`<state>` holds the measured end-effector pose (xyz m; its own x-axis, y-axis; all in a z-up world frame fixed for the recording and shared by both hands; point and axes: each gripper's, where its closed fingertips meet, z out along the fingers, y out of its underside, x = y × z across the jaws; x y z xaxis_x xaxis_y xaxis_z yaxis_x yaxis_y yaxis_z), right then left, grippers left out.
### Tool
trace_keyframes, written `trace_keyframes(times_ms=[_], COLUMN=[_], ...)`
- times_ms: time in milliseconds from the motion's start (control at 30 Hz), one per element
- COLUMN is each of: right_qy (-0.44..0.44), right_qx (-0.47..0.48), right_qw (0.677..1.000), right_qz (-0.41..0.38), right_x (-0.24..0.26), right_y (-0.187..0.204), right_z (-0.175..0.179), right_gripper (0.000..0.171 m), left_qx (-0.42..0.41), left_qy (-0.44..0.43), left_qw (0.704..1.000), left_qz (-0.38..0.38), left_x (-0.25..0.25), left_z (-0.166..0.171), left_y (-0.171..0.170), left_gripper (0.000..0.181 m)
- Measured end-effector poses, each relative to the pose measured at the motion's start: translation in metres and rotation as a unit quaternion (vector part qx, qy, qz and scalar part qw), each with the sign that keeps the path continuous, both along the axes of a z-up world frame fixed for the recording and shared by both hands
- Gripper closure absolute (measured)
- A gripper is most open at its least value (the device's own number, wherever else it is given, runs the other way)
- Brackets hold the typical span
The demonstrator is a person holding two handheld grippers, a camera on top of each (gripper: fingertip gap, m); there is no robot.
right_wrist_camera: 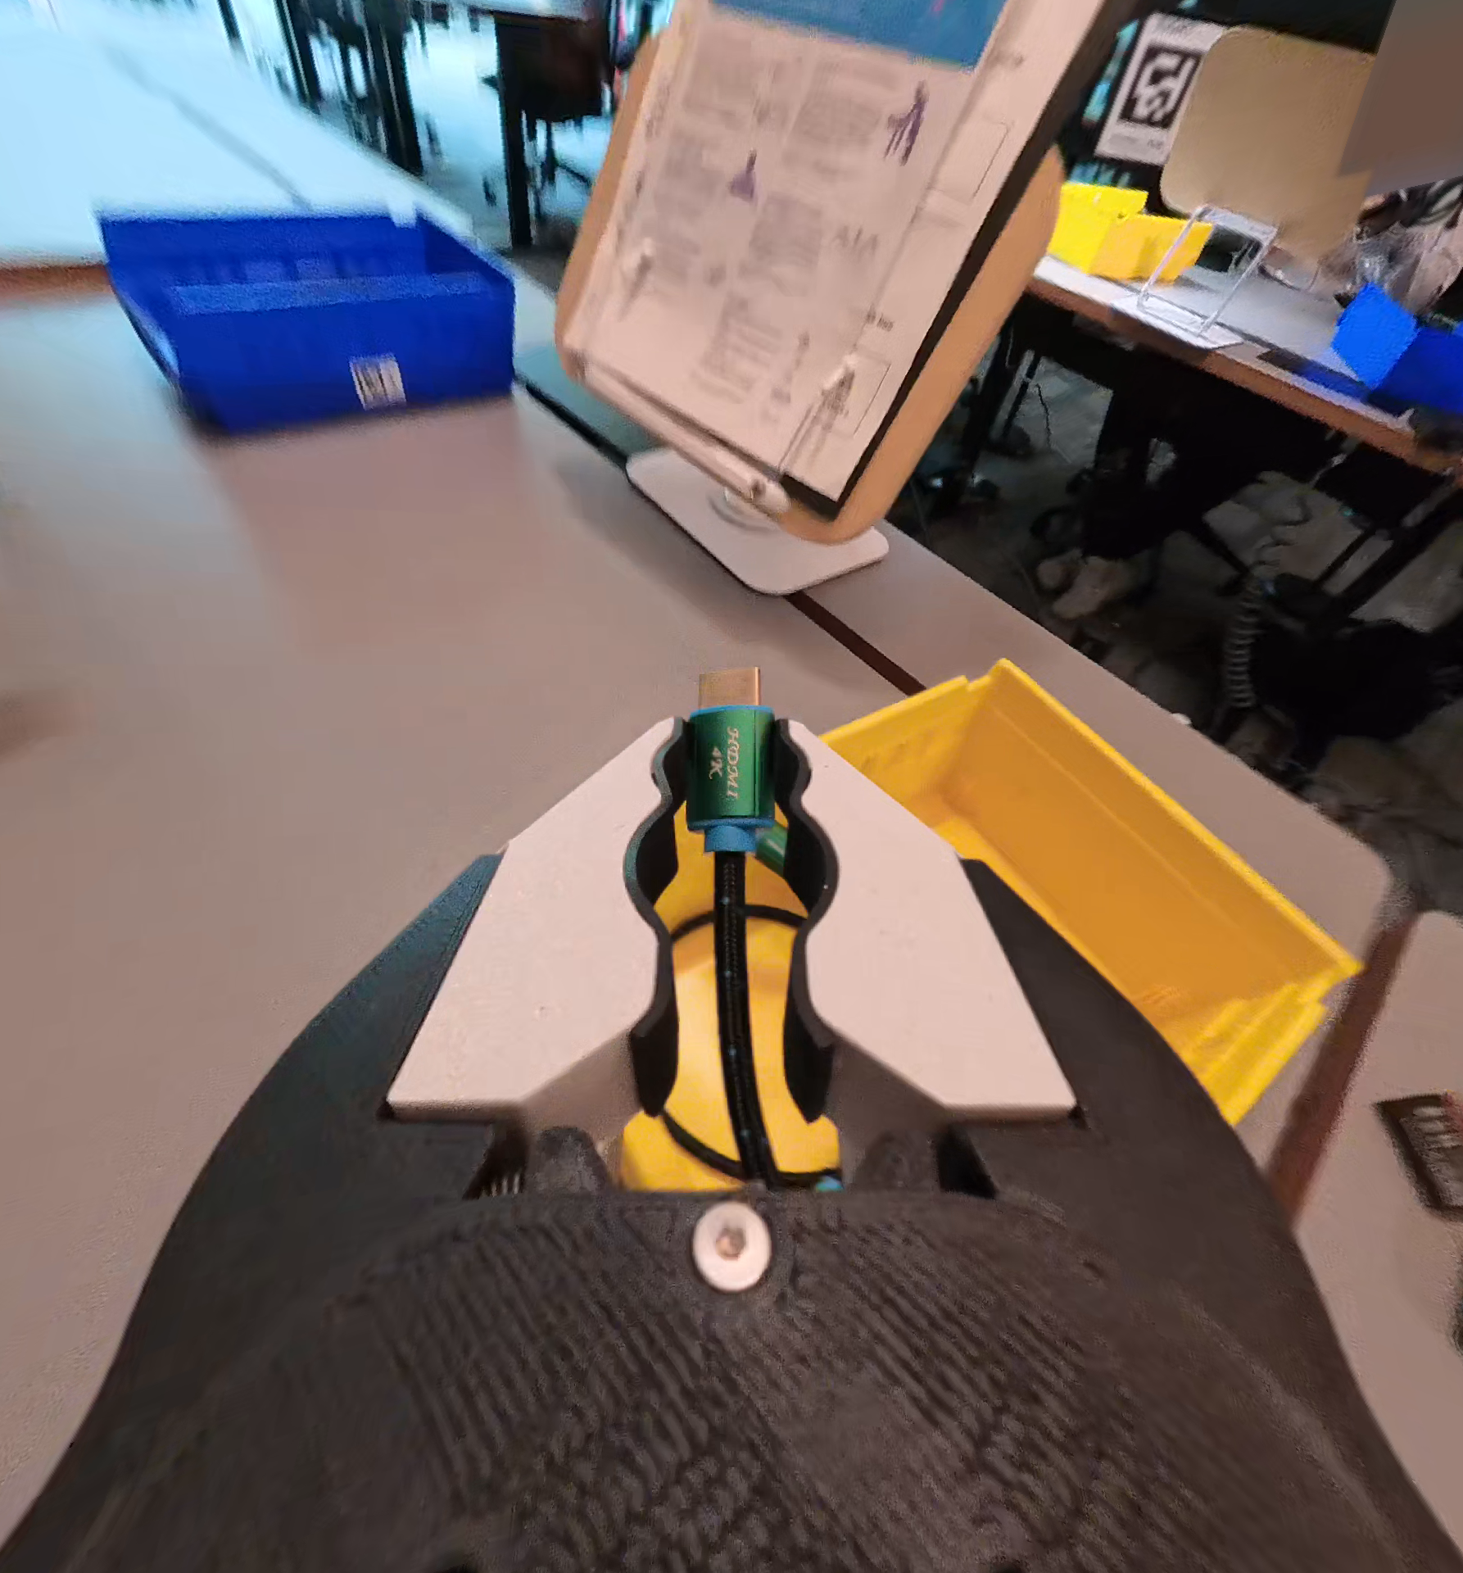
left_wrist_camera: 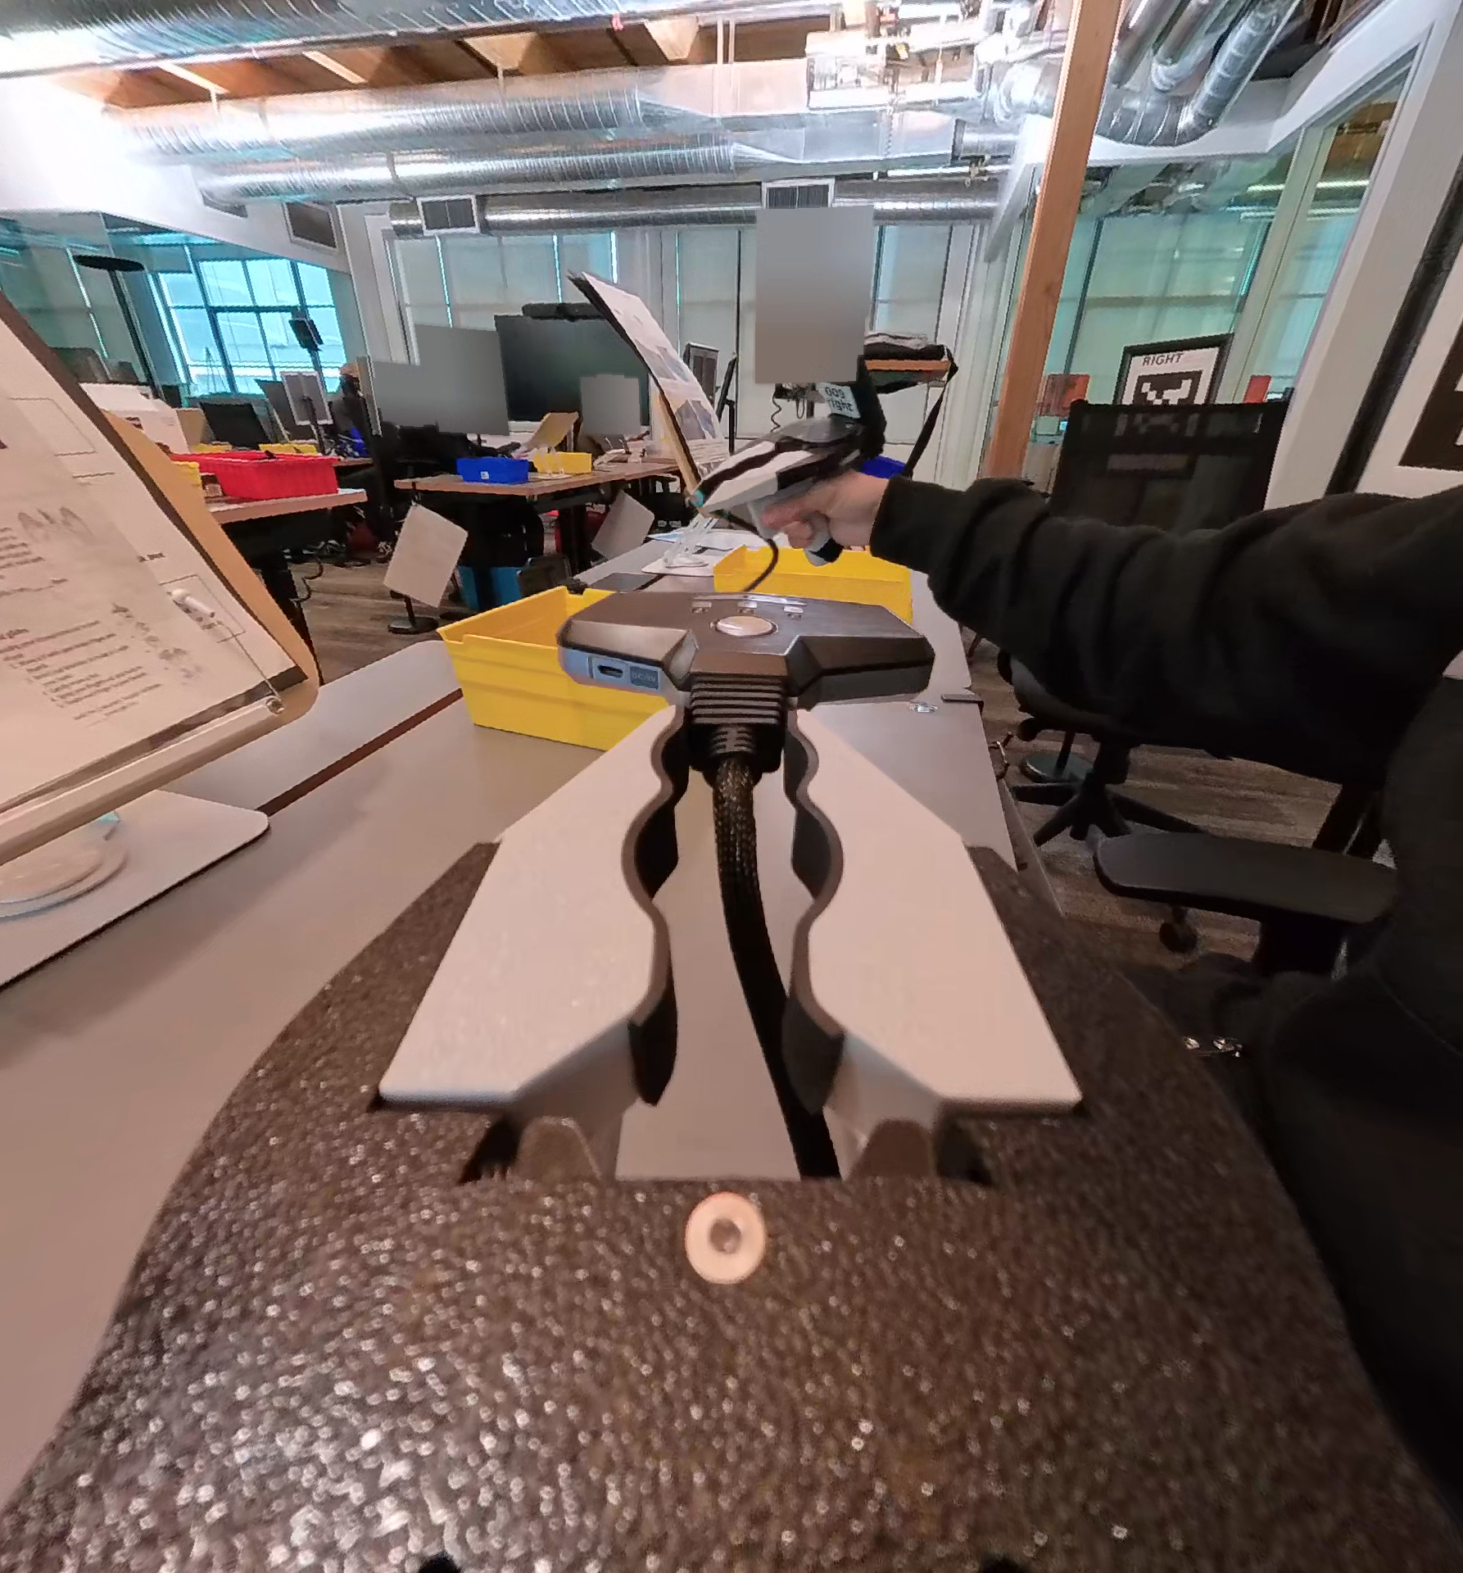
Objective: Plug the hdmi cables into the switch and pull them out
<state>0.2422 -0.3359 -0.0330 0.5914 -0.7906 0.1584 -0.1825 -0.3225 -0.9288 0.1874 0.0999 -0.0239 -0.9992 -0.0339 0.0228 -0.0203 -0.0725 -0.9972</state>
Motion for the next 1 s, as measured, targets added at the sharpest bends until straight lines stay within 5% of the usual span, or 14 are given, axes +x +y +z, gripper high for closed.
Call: trace_keyframes(times_ms=[233, 367, 467, 600, 767, 900, 1000], right_qy=[0.165, 0.227, 0.217, 0.274, 0.215, 0.197, 0.221], right_qx=[-0.287, -0.321, -0.292, -0.200, -0.032, 0.123, 0.253], right_qw=[0.944, 0.918, 0.930, 0.936, 0.969, 0.972, 0.936], right_qz=[-0.005, -0.045, -0.052, -0.091, -0.117, -0.027, 0.107], right_x=[0.033, 0.040, 0.043, 0.026, 0.017, -0.008, -0.044], right_y=[-0.003, -0.004, 0.007, 0.007, 0.028, 0.109, 0.198], right_z=[-0.113, -0.161, -0.170, -0.150, -0.071, -0.031, -0.013], right_gripper=[0.153, 0.153, 0.123, 0.085, 0.070, 0.058, 0.058], left_qx=[-0.005, 0.005, 0.013, 0.024, 0.024, 0.024, 0.030], left_qy=[0.026, 0.030, 0.030, 0.025, 0.030, 0.022, -0.009], left_qw=[1.000, 1.000, 0.999, 0.999, 0.999, 0.999, 0.998], left_qz=[0.008, 0.002, -0.004, -0.009, -0.016, -0.032, -0.050], left_x=[0.008, 0.008, 0.007, 0.005, 0.006, 0.000, -0.012], left_z=[-0.002, -0.004, -0.005, -0.007, -0.011, -0.010, -0.004], left_y=[-0.014, -0.024, -0.031, -0.039, -0.050, -0.066, -0.083], left_gripper=[0.162, 0.162, 0.162, 0.162, 0.162, 0.162, 0.162])
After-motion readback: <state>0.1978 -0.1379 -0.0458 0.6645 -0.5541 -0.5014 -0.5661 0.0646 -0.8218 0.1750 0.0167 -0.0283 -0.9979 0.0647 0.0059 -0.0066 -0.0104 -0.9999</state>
